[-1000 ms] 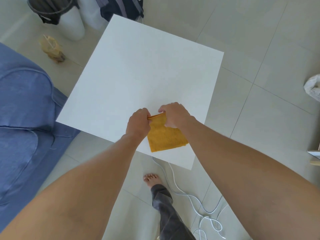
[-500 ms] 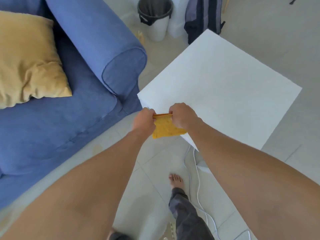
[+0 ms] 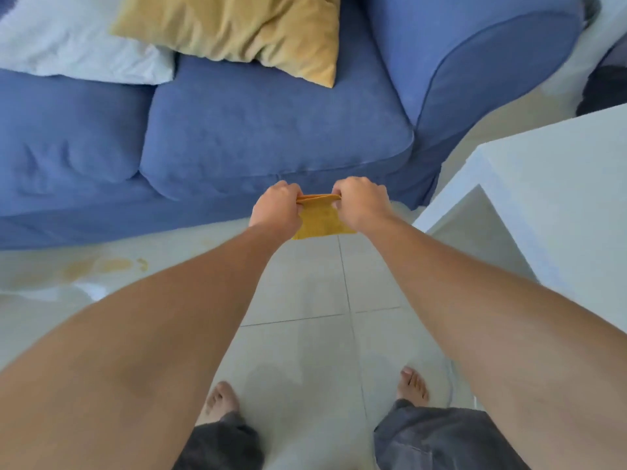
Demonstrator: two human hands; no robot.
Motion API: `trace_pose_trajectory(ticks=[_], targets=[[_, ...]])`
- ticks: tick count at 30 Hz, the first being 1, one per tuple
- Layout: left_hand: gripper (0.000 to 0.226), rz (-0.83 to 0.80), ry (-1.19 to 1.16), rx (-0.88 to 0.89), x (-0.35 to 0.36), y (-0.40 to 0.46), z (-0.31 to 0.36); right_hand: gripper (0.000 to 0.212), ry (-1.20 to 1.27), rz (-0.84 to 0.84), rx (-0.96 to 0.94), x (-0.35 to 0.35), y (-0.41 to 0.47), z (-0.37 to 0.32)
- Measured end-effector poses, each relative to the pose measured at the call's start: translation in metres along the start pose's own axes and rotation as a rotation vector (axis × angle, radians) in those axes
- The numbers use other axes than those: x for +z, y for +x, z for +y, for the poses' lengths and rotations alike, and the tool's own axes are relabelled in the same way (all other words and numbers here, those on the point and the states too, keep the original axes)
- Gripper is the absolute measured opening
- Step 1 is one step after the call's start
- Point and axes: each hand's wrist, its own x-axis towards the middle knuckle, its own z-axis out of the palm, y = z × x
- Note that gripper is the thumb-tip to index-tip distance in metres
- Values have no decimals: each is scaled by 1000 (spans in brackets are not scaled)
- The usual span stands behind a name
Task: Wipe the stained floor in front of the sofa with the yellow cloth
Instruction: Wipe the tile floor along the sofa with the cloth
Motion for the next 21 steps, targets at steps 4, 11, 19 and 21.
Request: trace_pose_trajectory(ticks=[4, 11, 19, 21], targets=[[19, 60, -3, -67, 47, 3, -78, 16, 30, -17, -89, 82, 24, -36], [21, 133, 19, -124, 125, 20, -183, 14, 12, 4, -210, 193, 58, -67], [21, 145, 54, -166, 165, 4, -248, 19, 3, -23, -225, 260, 61, -101], [22, 152, 46, -183, 167, -10, -259, 13, 34, -48, -229, 268, 52, -112]])
